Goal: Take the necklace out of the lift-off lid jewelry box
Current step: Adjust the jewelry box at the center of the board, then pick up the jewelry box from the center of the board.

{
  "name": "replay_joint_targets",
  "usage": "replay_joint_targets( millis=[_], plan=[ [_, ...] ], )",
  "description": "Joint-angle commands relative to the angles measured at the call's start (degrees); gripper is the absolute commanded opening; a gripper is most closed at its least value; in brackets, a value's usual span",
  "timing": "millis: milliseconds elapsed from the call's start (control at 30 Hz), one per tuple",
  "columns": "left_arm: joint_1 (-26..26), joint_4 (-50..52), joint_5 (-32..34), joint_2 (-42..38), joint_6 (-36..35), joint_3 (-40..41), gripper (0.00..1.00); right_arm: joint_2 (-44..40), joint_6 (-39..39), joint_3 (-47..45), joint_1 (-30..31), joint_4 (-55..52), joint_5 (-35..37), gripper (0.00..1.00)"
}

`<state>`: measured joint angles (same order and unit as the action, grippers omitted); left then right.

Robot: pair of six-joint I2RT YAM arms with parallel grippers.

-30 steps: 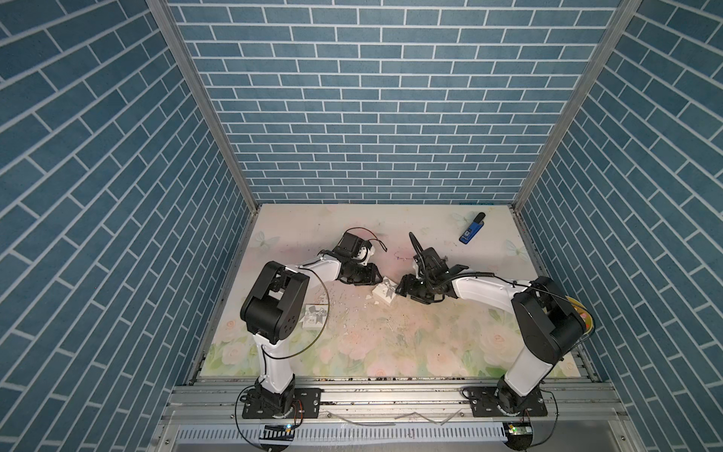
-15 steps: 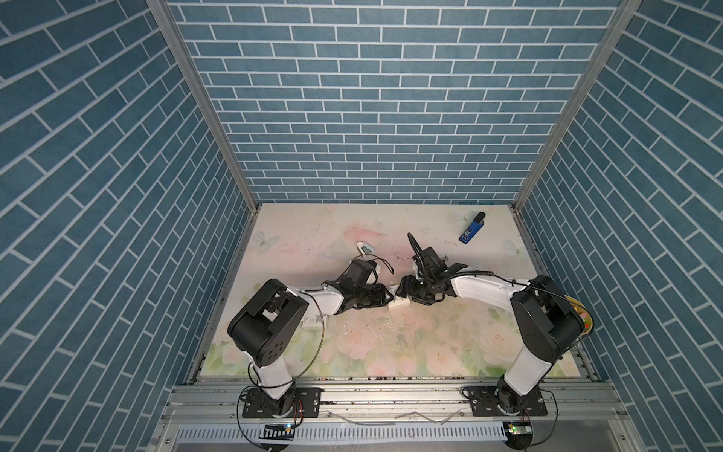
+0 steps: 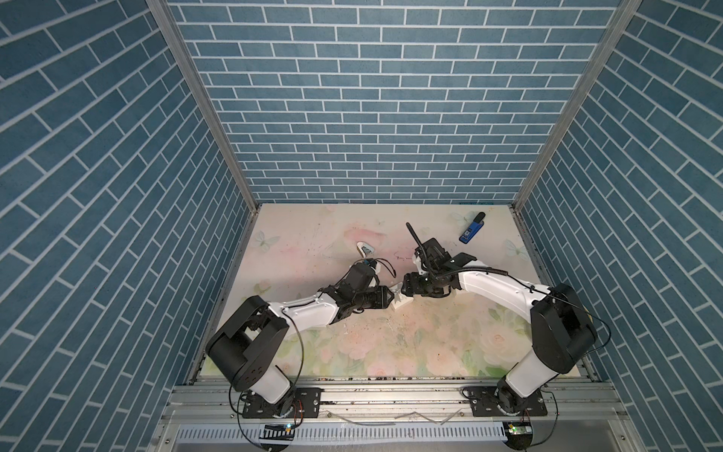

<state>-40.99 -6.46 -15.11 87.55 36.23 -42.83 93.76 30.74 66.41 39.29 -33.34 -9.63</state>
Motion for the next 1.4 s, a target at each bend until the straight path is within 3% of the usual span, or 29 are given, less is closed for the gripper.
replay_joint_targets(
  millis=[0, 300, 500, 533, 567, 600, 1133, 1233, 1267, 1367],
  plan=[
    [0.19, 7.24, 5.88, -3.41, -7.56, 0.56, 0.51, 0.34, -9.95, 3.53, 0.86, -8.85, 3.94, 0.77],
    [1.0, 8.74, 13.33, -10.99, -12.57, 5.7, 0.64, 9.69, -14.3, 12.51, 5.25, -13.1, 6.95, 0.79],
    [1.69, 9.53, 13.81, -11.89, -14.62, 6.08, 0.69, 13.48, -13.21, 15.94, 5.77, -13.41, 8.68, 0.84],
    [1.86, 9.46, 13.72, -11.87, -14.58, 6.16, 0.7, 13.96, -13.07, 16.18, 5.72, -13.26, 8.36, 0.86],
    [1.96, 9.36, 13.66, -11.83, -14.52, 6.33, 0.7, 14.36, -12.91, 16.41, 5.75, -13.19, 7.92, 0.98],
    [2.05, 9.19, 13.61, -11.78, -14.44, 6.52, 0.71, 14.73, -12.65, 16.47, 5.76, -13.07, 7.43, 0.99],
    [3.77, 6.9, 13.57, -11.96, -15.49, 7.54, 0.77, 20.86, -13.15, 19.02, 6.12, -11.64, 4.97, 0.96],
    [4.38, 6.9, 13.39, -12.25, -15.47, 7.68, 0.85, 21.56, -12.91, 19.54, 6.09, -12.18, 5.97, 0.92],
    [4.43, 6.94, 13.59, -12.38, -15.74, 7.83, 0.99, 21.51, -12.82, 19.5, 6.07, -12.18, 6.34, 0.9],
    [4.43, 8.26, 15.65, -12.86, -16.12, 7.36, 1.0, 20.9, -12.54, 19.29, 6.07, -12.27, 6.64, 0.86]
  ],
)
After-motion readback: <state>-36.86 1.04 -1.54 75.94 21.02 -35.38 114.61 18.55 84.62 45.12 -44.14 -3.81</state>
